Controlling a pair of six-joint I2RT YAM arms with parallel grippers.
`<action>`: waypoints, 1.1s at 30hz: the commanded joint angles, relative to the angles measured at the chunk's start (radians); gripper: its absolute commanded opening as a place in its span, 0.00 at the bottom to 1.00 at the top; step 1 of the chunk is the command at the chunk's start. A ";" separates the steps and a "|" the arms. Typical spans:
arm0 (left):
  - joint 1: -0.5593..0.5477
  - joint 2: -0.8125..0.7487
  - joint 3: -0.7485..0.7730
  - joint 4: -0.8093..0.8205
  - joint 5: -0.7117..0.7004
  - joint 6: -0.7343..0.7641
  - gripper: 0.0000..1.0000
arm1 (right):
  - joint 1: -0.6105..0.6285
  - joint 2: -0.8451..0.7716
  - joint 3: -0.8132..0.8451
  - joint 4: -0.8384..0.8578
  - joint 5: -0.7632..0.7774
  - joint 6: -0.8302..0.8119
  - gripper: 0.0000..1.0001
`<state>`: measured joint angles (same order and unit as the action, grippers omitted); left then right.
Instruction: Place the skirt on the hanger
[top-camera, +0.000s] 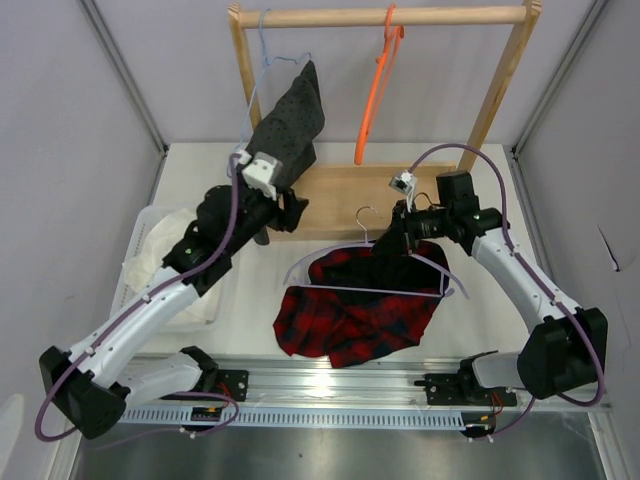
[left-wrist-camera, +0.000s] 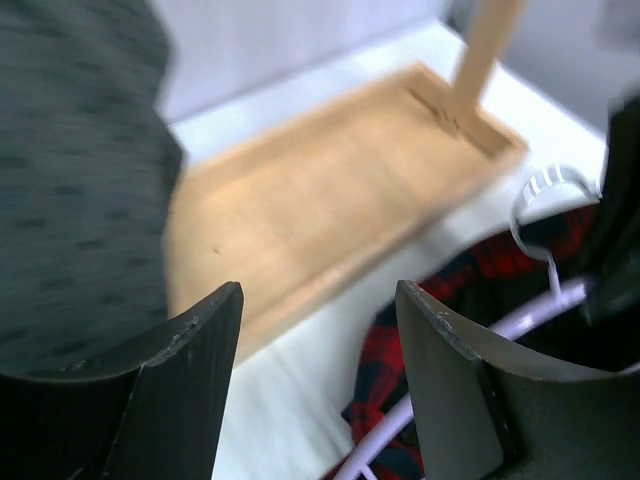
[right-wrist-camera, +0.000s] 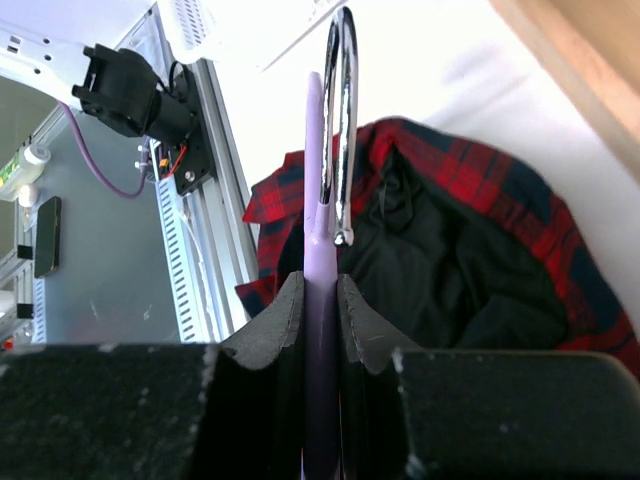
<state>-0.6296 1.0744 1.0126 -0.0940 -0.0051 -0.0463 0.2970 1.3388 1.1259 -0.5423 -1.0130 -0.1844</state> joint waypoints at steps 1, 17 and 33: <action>0.065 -0.034 0.034 -0.065 -0.079 -0.153 0.68 | -0.019 -0.065 0.003 -0.028 -0.007 -0.010 0.00; 0.129 0.185 -0.081 -0.139 0.168 -0.314 0.61 | -0.079 -0.265 -0.100 -0.009 0.059 0.045 0.00; 0.180 0.079 -0.445 0.194 0.274 -0.633 0.60 | -0.157 -0.320 -0.126 0.054 0.094 0.131 0.00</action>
<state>-0.4549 1.2018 0.6098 -0.0128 0.2337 -0.5735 0.1555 1.0496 0.9939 -0.5552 -0.9161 -0.0898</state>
